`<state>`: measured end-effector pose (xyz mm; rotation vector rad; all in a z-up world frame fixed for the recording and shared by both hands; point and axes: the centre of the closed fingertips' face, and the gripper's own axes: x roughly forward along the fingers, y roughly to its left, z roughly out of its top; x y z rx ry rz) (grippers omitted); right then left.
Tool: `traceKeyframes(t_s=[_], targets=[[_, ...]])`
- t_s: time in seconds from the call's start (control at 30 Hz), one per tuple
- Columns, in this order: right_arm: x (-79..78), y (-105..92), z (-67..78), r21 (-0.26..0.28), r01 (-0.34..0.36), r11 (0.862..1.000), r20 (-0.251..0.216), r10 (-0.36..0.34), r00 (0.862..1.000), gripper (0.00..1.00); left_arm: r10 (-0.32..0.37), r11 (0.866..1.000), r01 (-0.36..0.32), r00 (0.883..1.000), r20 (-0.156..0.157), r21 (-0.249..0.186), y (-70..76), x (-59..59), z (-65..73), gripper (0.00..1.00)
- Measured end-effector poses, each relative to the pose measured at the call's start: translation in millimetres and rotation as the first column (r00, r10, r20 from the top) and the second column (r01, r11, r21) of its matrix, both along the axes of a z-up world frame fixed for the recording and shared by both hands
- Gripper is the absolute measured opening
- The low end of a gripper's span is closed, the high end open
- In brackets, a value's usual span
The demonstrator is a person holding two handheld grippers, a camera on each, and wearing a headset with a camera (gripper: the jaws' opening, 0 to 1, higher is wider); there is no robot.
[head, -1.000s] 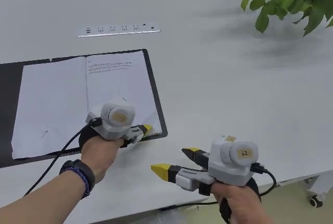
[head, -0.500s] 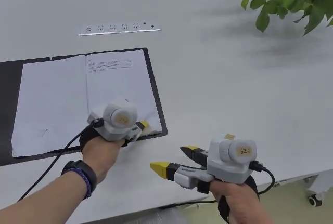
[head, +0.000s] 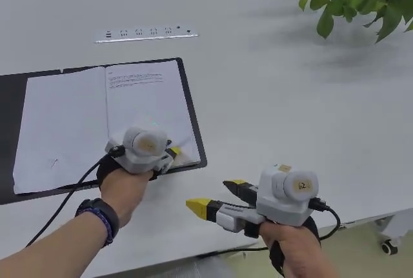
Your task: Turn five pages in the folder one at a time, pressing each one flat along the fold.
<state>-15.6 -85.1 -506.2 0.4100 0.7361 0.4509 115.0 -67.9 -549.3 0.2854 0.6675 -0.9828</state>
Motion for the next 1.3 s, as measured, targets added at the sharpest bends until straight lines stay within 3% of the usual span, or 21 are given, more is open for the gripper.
traceKeyframes(t_s=[0.23, 0.33, 0.43, 0.6, 0.83, 0.97, 1.13, 1.23, 1.3], targets=[[8.6, 0.2, 2.3, 0.001, -0.003, 1.000, 0.009, 0.003, 1.000, 0.63, 0.046, 0.997, -0.049, 0.997, -0.058, -0.059, 2.3, 3.0, 2.1, 0.05], [18.4, 0.1, 3.4, 0.007, -0.001, 1.000, 0.017, 0.001, 1.000, 0.61, 0.072, 0.993, -0.079, 0.994, -0.086, -0.088, 3.0, -1.7, 7.5, 0.04], [30.4, -1.7, 4.9, 0.013, 0.009, 1.000, 0.032, -0.010, 0.999, 0.60, 0.081, 0.991, -0.090, 0.992, -0.093, -0.097, 2.5, -2.9, 10.1, 0.04], [61.0, -4.9, 13.2, 0.079, 0.070, 0.994, 0.060, -0.075, 0.995, 0.56, 0.093, 0.986, -0.106, 0.991, -0.101, -0.127, 3.8, -2.9, 21.0, 0.03], [104.3, -7.8, 15.5, 0.128, 0.111, 0.986, 0.078, -0.121, 0.989, 0.52, 0.101, 0.983, -0.114, 0.990, -0.097, -0.143, 6.5, -3.0, 28.0, 0.02], [121.2, -6.8, 14.0, 0.149, 0.122, 0.981, 0.079, -0.134, 0.988, 0.51, 0.107, 0.981, -0.121, 0.989, -0.100, -0.150, 7.8, -2.0, 29.6, 0.02], [136.7, -3.8, 3.7, 0.210, 0.154, 0.966, 0.042, -0.166, 0.985, 0.50, 0.119, 0.976, -0.137, 0.986, -0.113, -0.170, 10.7, 0.0, 33.6, 0.02], [143.1, -1.3, -2.9, 0.272, 0.195, 0.942, 0.001, -0.203, 0.979, 0.50, 0.115, 0.976, -0.133, 0.987, -0.108, -0.170, 13.1, 1.6, 33.4, 0.02], [145.2, -0.1, -4.9, 0.273, 0.197, 0.942, 0.000, -0.205, 0.979, 0.49, 0.120, 0.976, -0.137, 0.987, -0.111, -0.169, 14.6, 2.1, 32.7, 0.02]])
